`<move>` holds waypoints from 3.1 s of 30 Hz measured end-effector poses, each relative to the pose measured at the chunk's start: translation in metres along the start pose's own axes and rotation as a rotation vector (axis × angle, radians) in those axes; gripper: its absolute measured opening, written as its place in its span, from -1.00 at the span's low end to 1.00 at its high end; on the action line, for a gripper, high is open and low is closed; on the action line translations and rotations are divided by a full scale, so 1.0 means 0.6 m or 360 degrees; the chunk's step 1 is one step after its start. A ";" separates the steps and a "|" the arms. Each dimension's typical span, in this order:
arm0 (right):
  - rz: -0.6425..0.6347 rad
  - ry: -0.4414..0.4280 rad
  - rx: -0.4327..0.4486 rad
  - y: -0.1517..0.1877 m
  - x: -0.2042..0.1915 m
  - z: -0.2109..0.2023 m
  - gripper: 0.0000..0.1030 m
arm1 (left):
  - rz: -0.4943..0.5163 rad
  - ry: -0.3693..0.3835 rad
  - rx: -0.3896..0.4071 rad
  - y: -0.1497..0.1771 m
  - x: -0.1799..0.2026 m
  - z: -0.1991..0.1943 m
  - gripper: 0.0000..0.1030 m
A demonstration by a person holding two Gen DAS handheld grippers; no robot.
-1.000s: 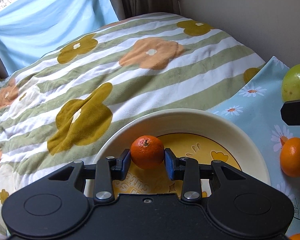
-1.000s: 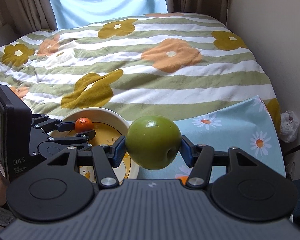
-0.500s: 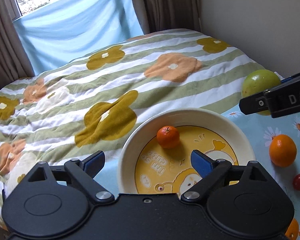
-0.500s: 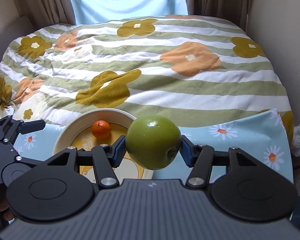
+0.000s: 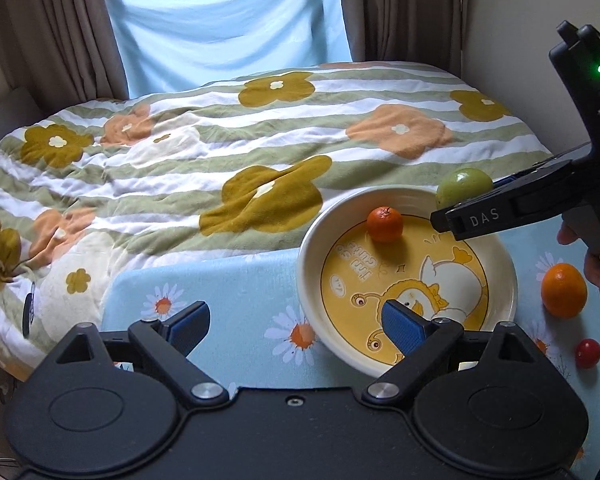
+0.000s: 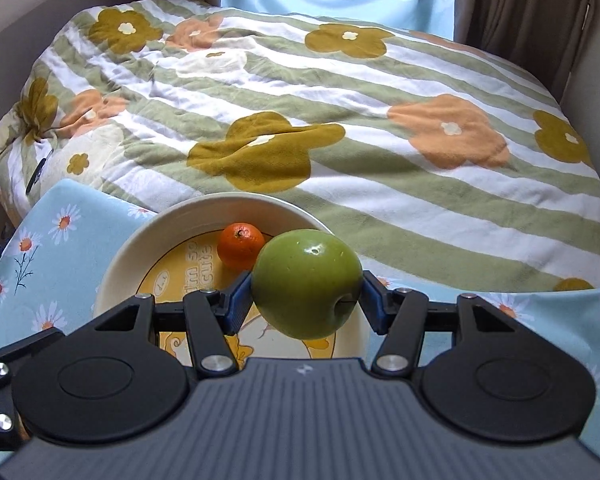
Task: Organize fruits
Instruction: 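Carry the tangerine into the white bowl and open the left tool, then lower the green apple into the white bowl and open the right tool, then grasp the wrinkled apple with the left tool while the right tool grasps another green apple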
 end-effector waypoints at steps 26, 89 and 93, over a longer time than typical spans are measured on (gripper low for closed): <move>0.0090 0.0107 0.0201 0.015 -0.006 -0.076 1.00 | 0.0000 0.0034 0.0027 0.012 -0.014 -0.036 0.86; 0.0242 0.0069 0.0293 0.465 -0.107 -0.221 0.98 | 0.0302 0.0025 0.0289 0.270 0.026 -0.057 0.58; 0.0262 0.0068 0.0272 0.468 -0.106 -0.210 0.91 | 0.0333 0.0015 0.0265 0.265 0.031 -0.049 0.53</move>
Point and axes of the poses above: each gripper's, at about its wrist camera, not at the fingertips, and z roughly the way its jaws point, x to its right, y to its underside, the point moved 2 cm from there along z, roughly the way its jaws point, and after that the axes turned 10 degrees about z, right-handed, at the moved point
